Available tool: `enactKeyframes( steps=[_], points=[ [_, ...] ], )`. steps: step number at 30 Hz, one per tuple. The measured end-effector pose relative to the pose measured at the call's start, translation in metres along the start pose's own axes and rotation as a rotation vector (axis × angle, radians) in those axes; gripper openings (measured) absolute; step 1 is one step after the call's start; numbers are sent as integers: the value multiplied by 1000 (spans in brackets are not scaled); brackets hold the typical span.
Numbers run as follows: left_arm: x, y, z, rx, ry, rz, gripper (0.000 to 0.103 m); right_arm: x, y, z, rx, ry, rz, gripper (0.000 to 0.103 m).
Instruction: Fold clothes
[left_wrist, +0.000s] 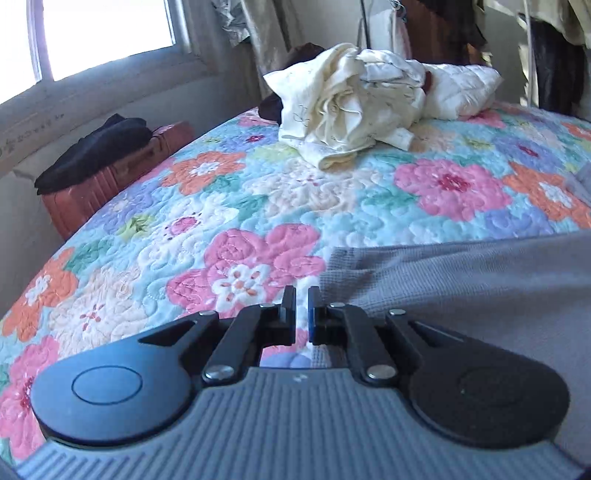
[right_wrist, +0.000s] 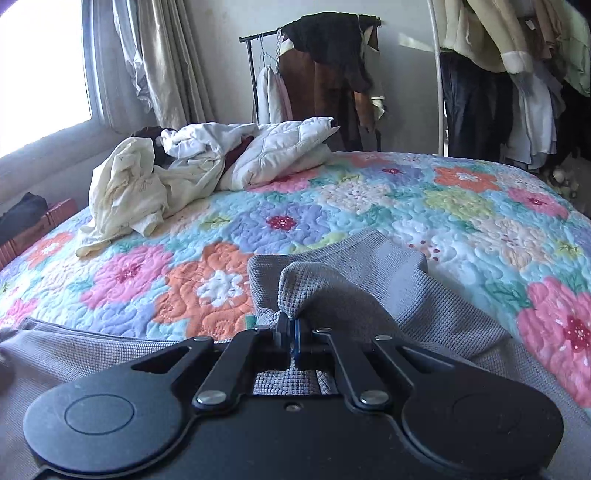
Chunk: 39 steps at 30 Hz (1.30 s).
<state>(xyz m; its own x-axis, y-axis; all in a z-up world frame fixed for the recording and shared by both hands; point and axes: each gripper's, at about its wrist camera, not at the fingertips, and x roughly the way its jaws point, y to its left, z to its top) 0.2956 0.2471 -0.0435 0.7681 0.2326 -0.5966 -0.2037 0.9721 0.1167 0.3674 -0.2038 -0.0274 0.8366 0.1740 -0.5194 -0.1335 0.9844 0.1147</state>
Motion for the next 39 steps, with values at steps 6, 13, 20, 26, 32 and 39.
enactKeyframes(
  steps=[6, 13, 20, 26, 32, 39],
  points=[
    [14, 19, -5, -91, 80, -108, 6, 22, 1, -8, -14, 8, -34, 2],
    [29, -2, 2, -28, 48, -192, 0, 6, 9, 7, -103, -34, -40, 1],
    [8, -11, 15, 34, -76, -77, 0, 5, -2, 7, -60, -40, -30, 1],
    [-1, -1, 19, -26, -127, -60, 0, -5, -7, 13, -2, -62, -8, 1],
    [30, -10, 11, 21, 15, -35, 1, -16, -30, 16, 152, 13, 43, 1],
    [12, 16, 13, -171, 36, -8, 6, -29, -56, 20, 333, 101, 104, 44]
  ],
)
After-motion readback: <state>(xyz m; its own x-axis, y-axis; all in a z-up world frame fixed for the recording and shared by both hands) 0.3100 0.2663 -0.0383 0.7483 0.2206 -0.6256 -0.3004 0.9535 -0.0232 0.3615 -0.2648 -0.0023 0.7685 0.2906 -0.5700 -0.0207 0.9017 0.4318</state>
